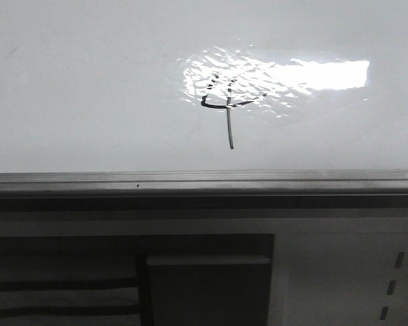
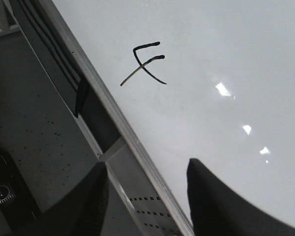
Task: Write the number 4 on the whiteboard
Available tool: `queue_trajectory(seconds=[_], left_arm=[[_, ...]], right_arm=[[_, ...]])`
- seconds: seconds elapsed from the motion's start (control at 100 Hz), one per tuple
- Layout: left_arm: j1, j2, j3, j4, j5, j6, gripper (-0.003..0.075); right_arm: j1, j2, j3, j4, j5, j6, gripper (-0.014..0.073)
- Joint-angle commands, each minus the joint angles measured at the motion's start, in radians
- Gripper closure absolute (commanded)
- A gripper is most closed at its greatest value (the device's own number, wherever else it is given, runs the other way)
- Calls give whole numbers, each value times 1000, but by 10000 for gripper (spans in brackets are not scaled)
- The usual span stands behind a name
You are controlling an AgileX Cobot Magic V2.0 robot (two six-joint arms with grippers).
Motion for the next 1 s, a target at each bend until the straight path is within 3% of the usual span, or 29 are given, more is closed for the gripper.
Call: queue_trajectory(seconds=[0.0,0.09,0.33,0.45,0.61,0.72,0.86,0.99], left_arm=[[2,-7,-26,-22,-94,-10,727],[2,-7,-26,-22,-94,-5,660],[2,-37,-43,-10,-82,-5,389],[2,-114,-65,-9,-64,-5,386],[2,-275,-71,39,4,-3,386],[2,-380,-67,71,79,-3,386],[2,-526,3,71,77,-3,386],[2,-659,139,71,-15,-3,386]], right_arm=[[0,-5,-25,-8,-67,3,272],[0,-5,-25,-8,-67,3,272],[0,-5,-25,-8,-67,12,272],[0,-9,-25,-23,-67,112,272],[0,-31,-2,-173,-69,475,272],[0,-76,77,-265,-122,608,272],[0,-168,241,-343,-273,728,272],[0,-263,395,-343,-459,733,272]])
